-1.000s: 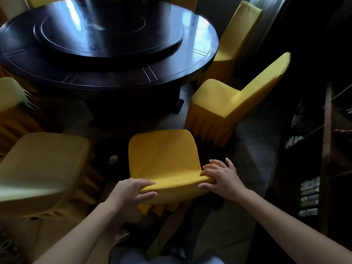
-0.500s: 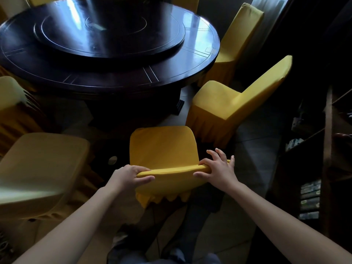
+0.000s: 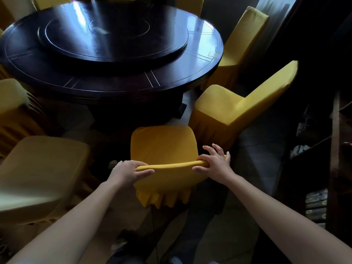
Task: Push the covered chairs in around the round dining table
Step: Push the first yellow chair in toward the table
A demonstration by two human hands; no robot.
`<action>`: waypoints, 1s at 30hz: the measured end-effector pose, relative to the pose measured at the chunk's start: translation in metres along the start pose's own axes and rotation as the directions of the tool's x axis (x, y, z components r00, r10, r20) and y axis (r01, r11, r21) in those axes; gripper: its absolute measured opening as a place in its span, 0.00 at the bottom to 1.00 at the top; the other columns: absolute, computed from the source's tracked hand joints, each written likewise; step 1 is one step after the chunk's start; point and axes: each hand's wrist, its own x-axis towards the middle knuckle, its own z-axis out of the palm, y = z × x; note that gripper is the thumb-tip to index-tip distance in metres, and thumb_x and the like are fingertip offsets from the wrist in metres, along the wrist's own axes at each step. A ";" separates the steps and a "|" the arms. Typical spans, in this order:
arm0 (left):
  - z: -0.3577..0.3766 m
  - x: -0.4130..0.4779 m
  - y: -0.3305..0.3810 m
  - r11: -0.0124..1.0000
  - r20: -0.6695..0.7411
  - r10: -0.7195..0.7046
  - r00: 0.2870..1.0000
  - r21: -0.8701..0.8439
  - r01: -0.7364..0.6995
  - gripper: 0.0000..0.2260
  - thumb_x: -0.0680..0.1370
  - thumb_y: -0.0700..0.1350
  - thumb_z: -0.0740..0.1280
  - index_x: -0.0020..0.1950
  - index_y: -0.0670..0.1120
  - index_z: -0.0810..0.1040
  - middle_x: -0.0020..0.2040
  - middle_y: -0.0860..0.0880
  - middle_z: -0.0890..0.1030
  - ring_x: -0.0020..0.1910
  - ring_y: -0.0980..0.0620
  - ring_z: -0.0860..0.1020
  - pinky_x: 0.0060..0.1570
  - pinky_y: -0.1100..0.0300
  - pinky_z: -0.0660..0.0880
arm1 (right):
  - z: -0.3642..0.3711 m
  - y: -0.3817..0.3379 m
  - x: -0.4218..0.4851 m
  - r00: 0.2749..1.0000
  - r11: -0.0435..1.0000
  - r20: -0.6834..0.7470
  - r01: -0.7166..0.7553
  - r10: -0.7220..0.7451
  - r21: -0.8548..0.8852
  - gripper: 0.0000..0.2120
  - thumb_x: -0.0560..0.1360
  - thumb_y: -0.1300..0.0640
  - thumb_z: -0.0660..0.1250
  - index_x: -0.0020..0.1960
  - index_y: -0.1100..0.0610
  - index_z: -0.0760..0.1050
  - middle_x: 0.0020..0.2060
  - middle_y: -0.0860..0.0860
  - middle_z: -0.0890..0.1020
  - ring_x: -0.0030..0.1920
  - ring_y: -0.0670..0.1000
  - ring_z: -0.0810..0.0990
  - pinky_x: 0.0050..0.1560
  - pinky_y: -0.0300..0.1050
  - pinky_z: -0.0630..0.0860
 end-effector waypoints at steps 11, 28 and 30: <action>-0.013 0.033 0.004 0.996 0.006 -0.031 1.000 -0.087 0.031 0.28 0.68 0.67 0.62 0.58 0.51 0.79 0.46 0.55 0.79 0.41 0.58 0.78 0.36 0.64 0.75 | -0.015 0.002 0.042 1.000 1.000 0.016 0.004 -0.004 0.002 0.23 0.68 0.30 0.62 0.57 0.41 0.77 0.75 0.48 0.59 0.76 0.54 0.44 0.70 0.69 0.41; -0.038 0.109 -0.010 0.986 0.029 -0.079 0.996 -0.144 0.082 0.31 0.63 0.71 0.61 0.55 0.51 0.81 0.44 0.54 0.81 0.42 0.56 0.79 0.40 0.58 0.79 | -0.036 0.005 0.120 1.000 1.000 0.023 0.020 -0.020 0.010 0.23 0.68 0.31 0.63 0.55 0.44 0.78 0.73 0.47 0.63 0.76 0.53 0.47 0.71 0.66 0.42; -0.040 0.116 -0.009 0.985 0.022 -0.084 0.996 -0.151 0.086 0.32 0.63 0.71 0.61 0.55 0.51 0.81 0.44 0.54 0.81 0.42 0.56 0.79 0.40 0.58 0.79 | -0.040 0.006 0.129 0.999 1.000 0.026 0.024 -0.024 0.014 0.24 0.68 0.30 0.63 0.55 0.44 0.78 0.73 0.47 0.63 0.76 0.53 0.47 0.71 0.66 0.42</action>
